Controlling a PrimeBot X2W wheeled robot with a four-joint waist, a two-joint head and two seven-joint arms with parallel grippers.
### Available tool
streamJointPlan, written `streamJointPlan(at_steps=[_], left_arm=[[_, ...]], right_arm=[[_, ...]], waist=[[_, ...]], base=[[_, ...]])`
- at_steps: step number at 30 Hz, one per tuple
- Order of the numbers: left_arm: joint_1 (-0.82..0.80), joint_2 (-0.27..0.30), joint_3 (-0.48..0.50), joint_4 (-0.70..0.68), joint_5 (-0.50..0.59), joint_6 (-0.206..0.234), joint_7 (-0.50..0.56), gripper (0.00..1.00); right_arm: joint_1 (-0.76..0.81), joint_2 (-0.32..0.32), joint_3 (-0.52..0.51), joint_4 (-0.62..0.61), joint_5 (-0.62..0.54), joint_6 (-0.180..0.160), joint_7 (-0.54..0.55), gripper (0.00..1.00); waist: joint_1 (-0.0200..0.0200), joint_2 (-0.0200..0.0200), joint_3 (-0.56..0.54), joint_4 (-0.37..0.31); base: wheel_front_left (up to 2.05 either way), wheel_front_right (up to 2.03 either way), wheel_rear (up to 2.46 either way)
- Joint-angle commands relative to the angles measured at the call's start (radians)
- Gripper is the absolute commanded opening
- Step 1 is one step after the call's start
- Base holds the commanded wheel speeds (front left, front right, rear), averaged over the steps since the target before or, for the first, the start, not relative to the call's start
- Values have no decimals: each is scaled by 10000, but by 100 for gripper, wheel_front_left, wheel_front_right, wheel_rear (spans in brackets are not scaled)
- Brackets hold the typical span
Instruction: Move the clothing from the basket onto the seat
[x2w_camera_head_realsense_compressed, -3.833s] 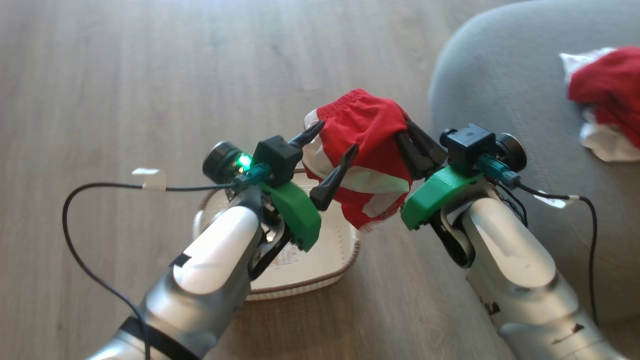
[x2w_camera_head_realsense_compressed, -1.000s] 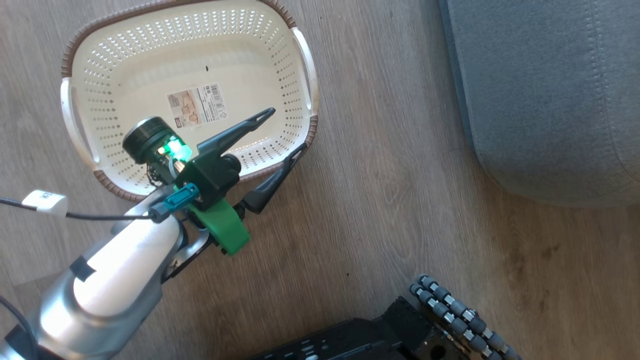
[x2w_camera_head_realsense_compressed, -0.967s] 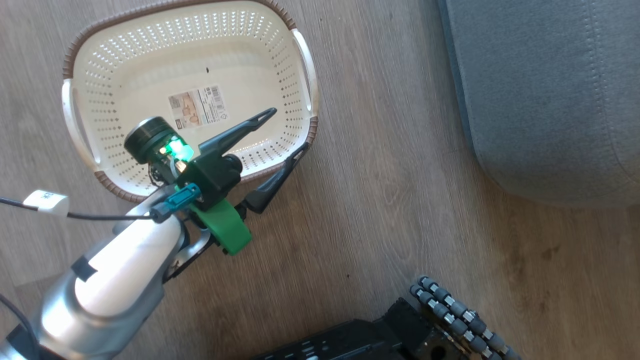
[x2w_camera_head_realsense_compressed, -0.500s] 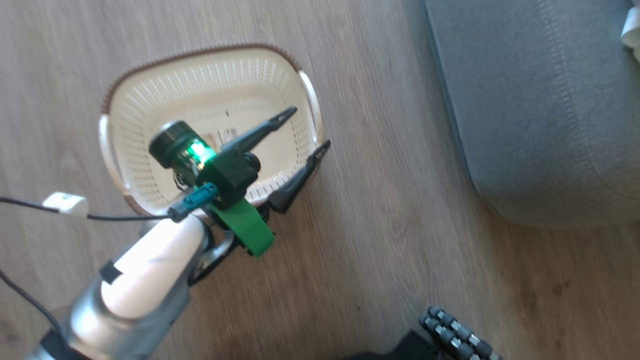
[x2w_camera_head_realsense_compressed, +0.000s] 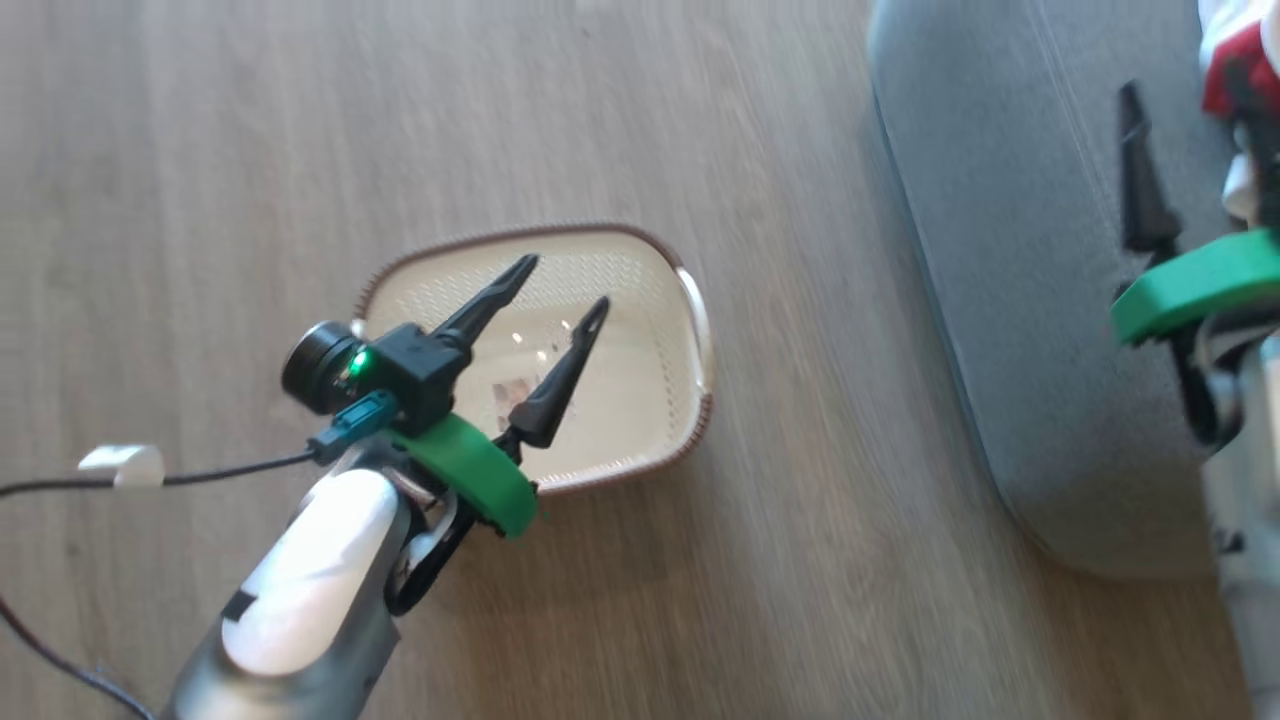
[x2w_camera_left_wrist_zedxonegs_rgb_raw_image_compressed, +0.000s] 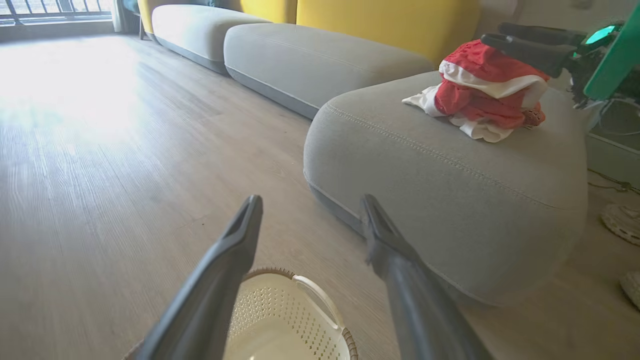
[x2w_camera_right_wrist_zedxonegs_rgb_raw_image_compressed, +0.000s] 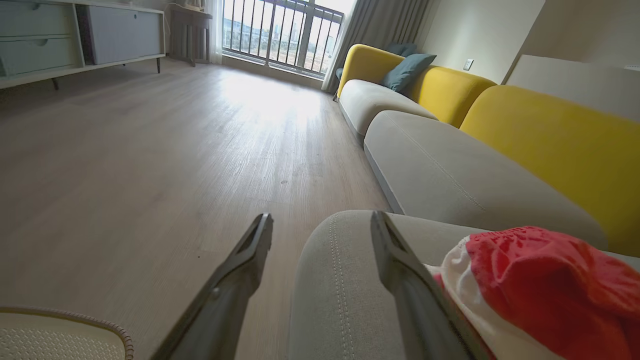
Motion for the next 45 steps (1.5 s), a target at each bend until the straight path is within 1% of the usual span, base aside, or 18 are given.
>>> streamJointPlan(at_steps=[1,5,14,21,29,36,45], left_arm=[[-24,41,535,-202,112,-9,-53,100],[480,-236,1426,192,289,94,-53,100],[1438,-476,3290,707,930,406,-53,100],[2164,-647,4750,762,1443,714,-53,100],[3132,-1038,6235,833,1908,856,-53,100],[3511,-1304,7008,767,2257,930,-53,100],[3761,-1522,7543,684,2437,732,-53,100]], right_arm=[[136,-23,167,-367,18,-4,-92,100],[684,216,509,-525,-43,-4,-92,100],[1564,934,370,-690,145,-4,-93,100],[2352,1431,575,-577,477,-4,-93,100],[3133,1915,1099,-407,717,-4,-93,100],[3487,2119,1279,-375,841,-4,-93,100],[3585,2246,1244,-255,808,-4,-93,100]], waist=[[1,-1,-650,564],[1,-1,-1218,973],[1,-1,-1916,1533],[1,-1,-2359,1545],[1,-1,-2898,1376],[1,-1,-3067,1341],[1,-1,-3107,1348]], base=[[0,0,0],[0,0,0],[0,0,0],[0,0,0],[0,0,0],[0,0,0],[0,0,0]])
